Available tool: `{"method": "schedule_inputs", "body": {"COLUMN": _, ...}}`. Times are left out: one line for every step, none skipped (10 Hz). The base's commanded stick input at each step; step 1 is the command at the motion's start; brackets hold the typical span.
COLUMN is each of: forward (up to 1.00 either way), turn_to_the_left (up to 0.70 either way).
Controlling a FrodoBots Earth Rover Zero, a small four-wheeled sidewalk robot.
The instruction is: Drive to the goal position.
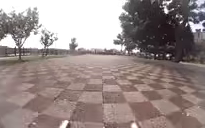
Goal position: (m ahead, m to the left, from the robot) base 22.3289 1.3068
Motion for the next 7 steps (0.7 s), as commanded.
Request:
{"method": "schedule_inputs", "body": {"forward": 1.0, "turn_to_the_left": 0.0}}
{"method": "schedule_inputs", "body": {"forward": 1.0, "turn_to_the_left": 0.0}}
{"method": "schedule_inputs", "body": {"forward": 1.0, "turn_to_the_left": 0.0}}
{"method": "schedule_inputs", "body": {"forward": 1.0, "turn_to_the_left": 0.0}}
{"method": "schedule_inputs", "body": {"forward": 1.0, "turn_to_the_left": 0.0}}
{"method": "schedule_inputs", "body": {"forward": 1.0, "turn_to_the_left": 0.0}}
{"method": "schedule_inputs", "body": {"forward": 1.0, "turn_to_the_left": 0.0}}
